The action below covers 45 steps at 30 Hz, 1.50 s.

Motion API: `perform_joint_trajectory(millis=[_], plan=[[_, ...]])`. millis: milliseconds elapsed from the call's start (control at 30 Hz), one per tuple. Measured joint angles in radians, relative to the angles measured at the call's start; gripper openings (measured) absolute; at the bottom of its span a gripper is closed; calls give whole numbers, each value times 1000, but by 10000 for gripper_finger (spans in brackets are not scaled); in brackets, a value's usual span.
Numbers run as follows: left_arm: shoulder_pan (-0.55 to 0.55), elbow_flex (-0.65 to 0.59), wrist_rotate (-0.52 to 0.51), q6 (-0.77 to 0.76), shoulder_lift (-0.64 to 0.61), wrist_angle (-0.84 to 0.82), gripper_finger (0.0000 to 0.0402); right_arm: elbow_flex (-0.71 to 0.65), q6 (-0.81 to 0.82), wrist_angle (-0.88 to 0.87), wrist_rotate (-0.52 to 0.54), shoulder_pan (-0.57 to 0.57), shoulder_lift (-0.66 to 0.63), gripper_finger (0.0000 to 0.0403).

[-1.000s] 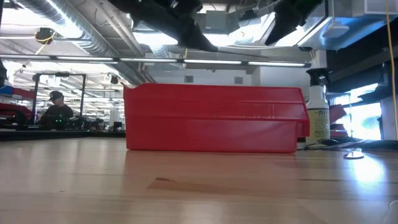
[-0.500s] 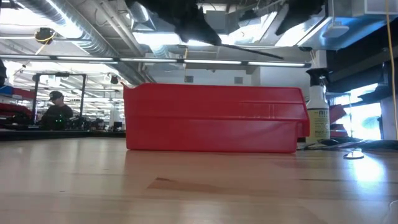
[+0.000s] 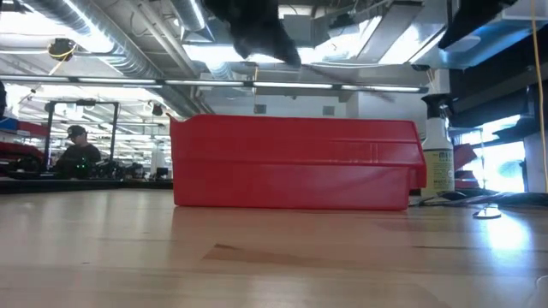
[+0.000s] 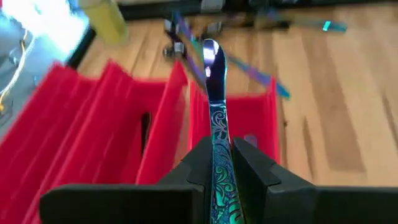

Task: Sort silverware
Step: Put the purple table knife into the bottom red bin

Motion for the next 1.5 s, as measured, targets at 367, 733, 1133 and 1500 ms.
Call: perform_joint_trajectory(millis=[367, 733, 1133, 1500], plan=[[-78, -188, -103, -241, 8, 102, 29, 0, 74, -65, -10, 88, 2, 92], [-129, -244, -146, -318, 7, 136, 47, 0, -12, -64, -226, -50, 24, 105], [-110, -244, -262, -180, 3, 132, 93, 0, -202, -65, -315, -252, 73, 255], [-98, -243, -282, 18, -15, 476, 113, 0, -596, -128, -611, -311, 242, 268]])
